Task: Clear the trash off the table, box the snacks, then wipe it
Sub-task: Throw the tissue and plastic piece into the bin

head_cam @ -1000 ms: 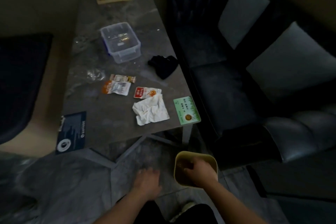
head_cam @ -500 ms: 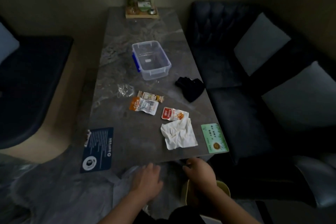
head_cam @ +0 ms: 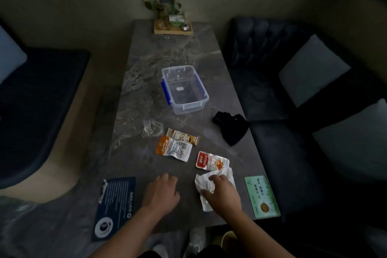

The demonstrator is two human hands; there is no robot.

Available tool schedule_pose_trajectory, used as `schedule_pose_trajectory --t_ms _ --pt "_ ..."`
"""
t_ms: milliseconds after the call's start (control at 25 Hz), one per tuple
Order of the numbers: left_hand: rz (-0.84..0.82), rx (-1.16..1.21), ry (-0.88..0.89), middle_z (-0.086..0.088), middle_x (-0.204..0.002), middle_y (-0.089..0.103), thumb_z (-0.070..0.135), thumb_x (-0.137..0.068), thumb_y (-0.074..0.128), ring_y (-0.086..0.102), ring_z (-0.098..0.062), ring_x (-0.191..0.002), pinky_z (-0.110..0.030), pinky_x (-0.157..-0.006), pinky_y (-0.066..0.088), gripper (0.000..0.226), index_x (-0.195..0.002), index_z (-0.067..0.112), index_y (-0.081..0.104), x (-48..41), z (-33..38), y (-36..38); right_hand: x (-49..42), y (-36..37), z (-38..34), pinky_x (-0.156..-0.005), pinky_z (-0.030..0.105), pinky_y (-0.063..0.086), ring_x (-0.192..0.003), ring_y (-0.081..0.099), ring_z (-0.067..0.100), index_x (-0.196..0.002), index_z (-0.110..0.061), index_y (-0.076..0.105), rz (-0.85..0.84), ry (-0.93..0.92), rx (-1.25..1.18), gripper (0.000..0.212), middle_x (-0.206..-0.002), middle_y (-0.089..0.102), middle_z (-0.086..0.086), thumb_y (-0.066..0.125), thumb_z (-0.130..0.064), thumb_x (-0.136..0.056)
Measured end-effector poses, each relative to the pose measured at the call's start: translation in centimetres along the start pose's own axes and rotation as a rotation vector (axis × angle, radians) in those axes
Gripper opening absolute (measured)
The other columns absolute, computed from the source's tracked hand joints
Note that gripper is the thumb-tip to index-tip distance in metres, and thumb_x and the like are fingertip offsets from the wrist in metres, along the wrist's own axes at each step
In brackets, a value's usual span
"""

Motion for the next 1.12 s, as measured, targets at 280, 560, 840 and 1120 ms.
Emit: schedule_pose_trajectory --t_ms 280,560,840,1120 --pt "0.158 -0.111 -0.107 -0.006 -0.132 0.046 0.036 -0.085 0.057 0.042 -0.026 -0.12 -0.041 -0.094 0.043 0.055 -0.137 0.024 0.043 -7.9 -2.9 -4.7 -2.7 2.6 0.5 -0.092 0.03 0.044 -0.115 0.052 0.018 -0.124 -0.028 0.057 -0.125 -0.178 0.118 0.037 -0.131 0.054 -0.003 0.065 -0.035 -0.088" --pt "0.151 -0.203 -0.17 -0.01 -0.157 0.028 0.034 -0.083 0.066 0.019 -0.032 -0.147 -0.052 -0.113 0.028 0.072 -0.146 0.032 0.031 -15.9 -7.6 -8.8 -3.9 1.7 1.8 -0.082 0.025 0.052 -0.092 0.06 0.01 -0.099 -0.026 0.069 -0.095 -0.122 0.014 0.015 -0.11 0.065 -0.005 0.055 -0.02 -0.096" --pt "0.037 -0.286 -0.047 -0.008 -0.147 0.041 0.037 -0.081 0.067 0.035 -0.029 -0.138 -0.051 -0.111 0.034 0.074 -0.147 0.03 0.033 -20.3 -8.6 -8.1 -4.6 0.7 1.7 -0.076 0.028 0.052 -0.092 0.064 0.016 -0.098 -0.022 0.073 -0.041 0.116 -0.102 0.015 -0.104 0.069 -0.002 0.063 -0.016 -0.088" --pt "0.158 -0.039 -0.074 -0.011 -0.136 0.047 0.042 -0.074 0.075 0.049 -0.03 -0.122 -0.043 -0.096 0.045 0.083 -0.146 0.022 0.037 -17.7 -9.1 -9.5 -6.3 -1.9 -1.7 -0.061 0.017 0.049 -0.069 0.061 0.003 -0.079 -0.027 0.068 0.05 0.1 -0.209 0.015 -0.08 0.068 -0.009 0.066 -0.016 -0.089"
Point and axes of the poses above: each hand's wrist, its own x-axis away from the middle knuckle, its own y-axis out of the palm, z = x × y, the point moved 6 cm from there along -x, towards the middle knuckle
